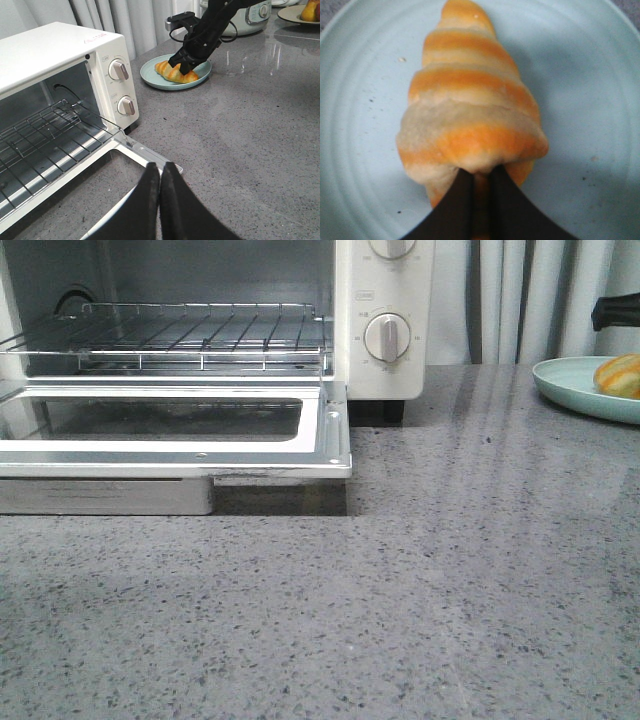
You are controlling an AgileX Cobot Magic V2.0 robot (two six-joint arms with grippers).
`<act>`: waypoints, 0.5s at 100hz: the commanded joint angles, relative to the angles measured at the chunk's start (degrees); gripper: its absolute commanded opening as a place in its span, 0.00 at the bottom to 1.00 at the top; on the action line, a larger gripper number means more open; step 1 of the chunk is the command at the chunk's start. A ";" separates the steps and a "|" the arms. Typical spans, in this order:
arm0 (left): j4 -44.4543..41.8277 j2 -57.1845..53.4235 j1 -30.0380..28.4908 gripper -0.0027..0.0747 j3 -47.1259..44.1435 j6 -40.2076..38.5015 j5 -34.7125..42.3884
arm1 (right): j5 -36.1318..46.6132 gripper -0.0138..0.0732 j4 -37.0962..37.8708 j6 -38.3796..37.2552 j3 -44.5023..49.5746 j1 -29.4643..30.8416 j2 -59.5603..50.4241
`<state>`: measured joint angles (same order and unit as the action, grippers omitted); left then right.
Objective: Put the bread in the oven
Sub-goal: 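Grasp the striped croissant on the blue plate with the right gripper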
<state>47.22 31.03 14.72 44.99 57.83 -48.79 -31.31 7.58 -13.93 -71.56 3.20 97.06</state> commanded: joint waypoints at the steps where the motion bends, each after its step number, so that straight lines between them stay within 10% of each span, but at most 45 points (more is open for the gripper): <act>1: 2.90 0.31 -0.14 0.01 1.75 -0.68 2.66 | 6.07 0.08 0.19 0.27 -1.12 0.14 -6.10; 19: 2.90 0.31 -0.14 0.01 1.75 -0.68 2.78 | 16.92 0.08 0.19 0.27 -1.65 -4.33 -19.60; 50: 2.90 0.31 -0.14 0.01 1.75 -0.68 4.68 | 6.08 0.08 3.63 6.30 -16.02 -24.47 -24.63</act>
<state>47.22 31.03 14.72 44.99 57.83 -47.91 -26.86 9.87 -11.44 -82.65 -15.47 74.05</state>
